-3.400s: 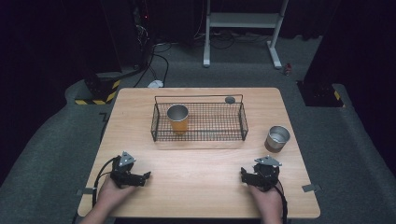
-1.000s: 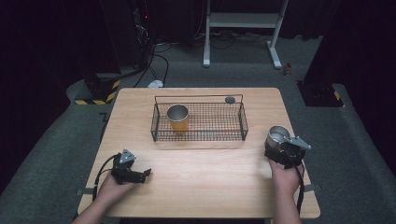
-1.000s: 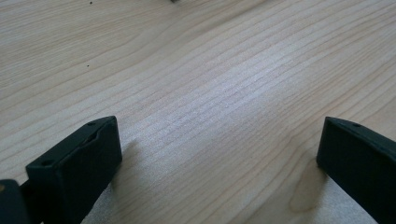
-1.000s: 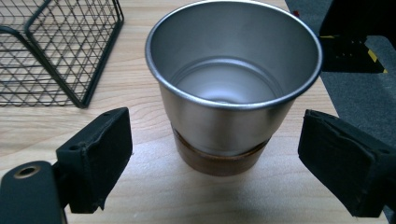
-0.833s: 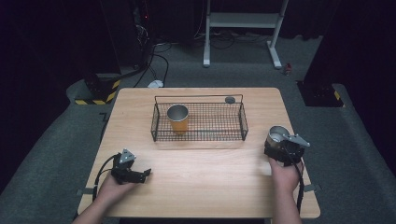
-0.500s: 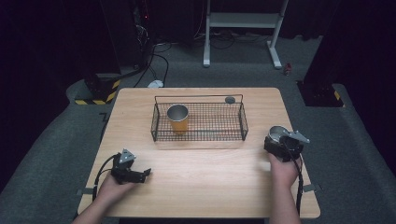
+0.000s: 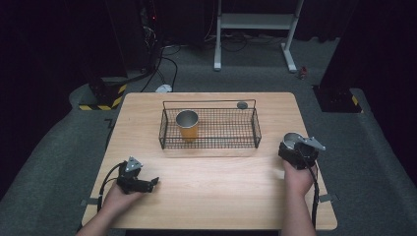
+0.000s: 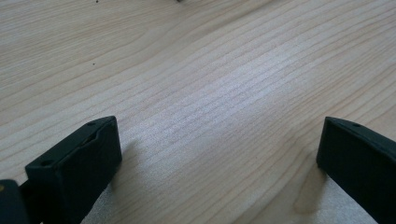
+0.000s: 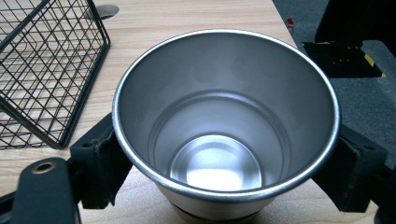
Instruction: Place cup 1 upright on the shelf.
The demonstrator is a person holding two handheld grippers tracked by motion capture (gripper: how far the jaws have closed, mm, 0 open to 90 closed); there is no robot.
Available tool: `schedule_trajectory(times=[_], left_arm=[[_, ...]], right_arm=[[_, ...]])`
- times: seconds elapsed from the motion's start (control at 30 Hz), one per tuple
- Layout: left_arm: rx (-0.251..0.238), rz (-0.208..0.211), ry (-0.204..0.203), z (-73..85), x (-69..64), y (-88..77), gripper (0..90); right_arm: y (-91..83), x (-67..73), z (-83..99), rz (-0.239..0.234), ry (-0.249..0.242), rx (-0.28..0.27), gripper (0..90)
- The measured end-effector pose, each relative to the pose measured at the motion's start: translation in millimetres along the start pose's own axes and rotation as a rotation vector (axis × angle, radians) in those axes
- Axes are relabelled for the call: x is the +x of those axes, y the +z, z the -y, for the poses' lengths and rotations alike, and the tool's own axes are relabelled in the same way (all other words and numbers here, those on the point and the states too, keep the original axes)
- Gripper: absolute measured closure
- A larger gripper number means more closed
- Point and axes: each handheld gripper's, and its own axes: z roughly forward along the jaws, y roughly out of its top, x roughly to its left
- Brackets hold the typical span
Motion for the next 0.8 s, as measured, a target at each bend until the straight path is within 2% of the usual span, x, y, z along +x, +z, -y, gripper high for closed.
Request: schedule_trajectory(times=[0.47, 0.6, 0.8], left_arm=[[0.000, -0.001, -0.003, 0.0, 0.0, 0.0, 0.3], [0.000, -0.001, -0.003, 0.0, 0.0, 0.0, 0.4], [0.000, -0.002, -0.004, 0.0, -0.1, 0.0, 0.4]], right_arm=[[-7.2, 2.2, 1.1, -0.001, -0.036, -0.010, 18.3], [-15.4, 7.5, 2.9, -0.012, -0.053, -0.028, 18.3], [-30.4, 24.4, 8.2, -0.046, -0.087, -0.045, 18.3]])
